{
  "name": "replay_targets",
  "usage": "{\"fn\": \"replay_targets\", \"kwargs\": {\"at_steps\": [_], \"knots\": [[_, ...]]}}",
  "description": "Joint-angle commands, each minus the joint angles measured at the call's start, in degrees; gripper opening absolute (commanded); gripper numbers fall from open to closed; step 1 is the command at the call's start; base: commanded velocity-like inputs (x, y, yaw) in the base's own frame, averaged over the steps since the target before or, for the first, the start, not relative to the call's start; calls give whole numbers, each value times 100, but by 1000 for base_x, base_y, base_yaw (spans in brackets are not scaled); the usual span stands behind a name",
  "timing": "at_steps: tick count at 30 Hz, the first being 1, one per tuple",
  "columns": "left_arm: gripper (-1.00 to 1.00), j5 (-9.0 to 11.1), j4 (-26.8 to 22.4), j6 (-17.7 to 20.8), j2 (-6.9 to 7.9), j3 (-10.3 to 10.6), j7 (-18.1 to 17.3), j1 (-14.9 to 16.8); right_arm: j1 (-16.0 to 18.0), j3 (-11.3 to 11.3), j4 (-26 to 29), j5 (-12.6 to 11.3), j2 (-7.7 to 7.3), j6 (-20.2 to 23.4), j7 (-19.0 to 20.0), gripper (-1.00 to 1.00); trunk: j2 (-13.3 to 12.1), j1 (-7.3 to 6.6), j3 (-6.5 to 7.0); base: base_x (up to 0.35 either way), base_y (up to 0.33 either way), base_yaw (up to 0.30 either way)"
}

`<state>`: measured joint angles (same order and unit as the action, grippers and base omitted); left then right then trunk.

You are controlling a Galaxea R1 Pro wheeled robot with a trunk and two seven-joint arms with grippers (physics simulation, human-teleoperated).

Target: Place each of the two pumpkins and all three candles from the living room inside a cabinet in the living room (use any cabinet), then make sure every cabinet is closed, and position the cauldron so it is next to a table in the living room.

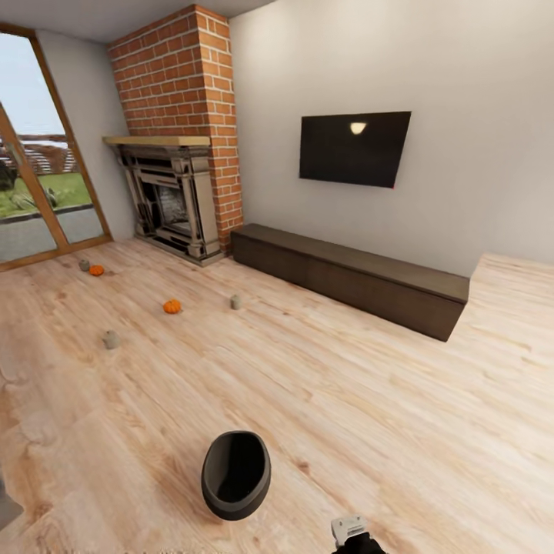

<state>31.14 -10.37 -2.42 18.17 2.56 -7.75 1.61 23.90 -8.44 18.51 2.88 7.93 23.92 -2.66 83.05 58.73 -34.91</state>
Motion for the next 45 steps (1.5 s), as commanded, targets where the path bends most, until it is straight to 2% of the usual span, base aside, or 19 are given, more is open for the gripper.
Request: {"fn": "replay_targets", "kwargs": {"at_steps": [1, 8, 19, 29, 33, 37, 45], "knots": [[100, 41, 10, -44, -4, 33, -22, 6, 0, -26, 13, 29, -2, 42, -16, 100, 3, 0, -11, 12, 194, 233], [100, 37, 10, -114, -115, 59, -11, 6, 0, -26, 13, 29, -2, 42, -16, 100, 3, 0, -47, 3, 56, 234], [100, 16, 8, -119, -181, 378, 1, 6, 0, -25, 13, 9, -8, 46, -16, 100, 3, 0, -98, 59, -75, 233], [100, 6, 8, -119, -182, 394, 2, 6, 0, -23, 13, -3, -10, 51, -19, 100, 3, 0, -104, 293, -91, 76], [100, 6, 8, -145, -182, 387, 2, 6, 0, -8, 18, -84, -11, 51, -29, 100, 3, 0, -104, 327, -46, 142], [100, 30, 8, -493, -210, 388, 1, 6, 0, 2, 15, -248, -10, 51, -35, 100, 3, 0, -104, 164, -45, 27], [100, 32, 8, -554, -245, 388, 0, 6, 0, -2, 21, -268, -10, 44, -33, 100, 3, 0, -104, 26, -19, 2]]}}
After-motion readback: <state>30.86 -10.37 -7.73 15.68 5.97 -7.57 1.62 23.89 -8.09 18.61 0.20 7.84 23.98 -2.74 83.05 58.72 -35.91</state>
